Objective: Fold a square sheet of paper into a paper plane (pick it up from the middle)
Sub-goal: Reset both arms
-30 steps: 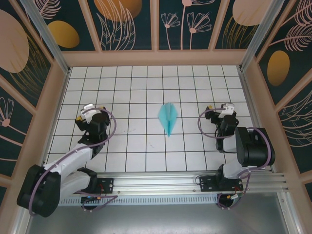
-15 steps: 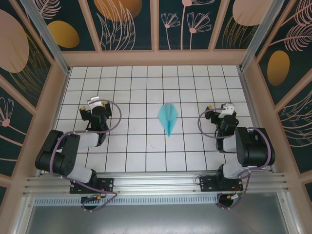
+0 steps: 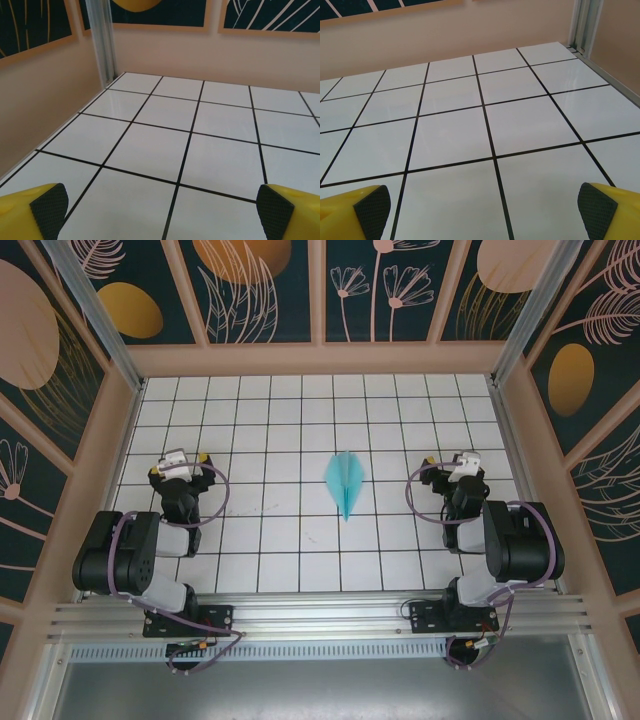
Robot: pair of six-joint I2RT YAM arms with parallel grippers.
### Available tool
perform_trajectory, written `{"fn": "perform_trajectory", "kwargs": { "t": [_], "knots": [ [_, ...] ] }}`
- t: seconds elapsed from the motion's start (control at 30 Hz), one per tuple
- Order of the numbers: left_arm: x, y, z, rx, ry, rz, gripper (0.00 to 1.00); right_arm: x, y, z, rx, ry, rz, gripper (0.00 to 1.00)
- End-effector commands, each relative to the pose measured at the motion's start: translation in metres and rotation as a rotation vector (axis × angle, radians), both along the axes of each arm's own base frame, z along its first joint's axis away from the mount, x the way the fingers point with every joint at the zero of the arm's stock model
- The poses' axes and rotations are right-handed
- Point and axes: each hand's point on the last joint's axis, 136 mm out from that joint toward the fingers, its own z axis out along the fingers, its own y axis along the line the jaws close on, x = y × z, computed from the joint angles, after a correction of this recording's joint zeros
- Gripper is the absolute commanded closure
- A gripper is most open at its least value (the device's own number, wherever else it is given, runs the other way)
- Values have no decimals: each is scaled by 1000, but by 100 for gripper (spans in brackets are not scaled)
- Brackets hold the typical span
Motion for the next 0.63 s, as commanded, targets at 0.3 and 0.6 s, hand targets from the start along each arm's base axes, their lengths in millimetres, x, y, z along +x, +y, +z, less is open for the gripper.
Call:
{"fn": "perform_trajectory", "kwargs": {
  "t": [0.3,0.6],
  "knots": [
    [2,-6,16,-23,-74,-40,1,7,3,20,-4,-71,21,1],
    [3,-9,15,-21,-70,-58,1,7,3,19,-4,-69,21,1]
  ]
}}
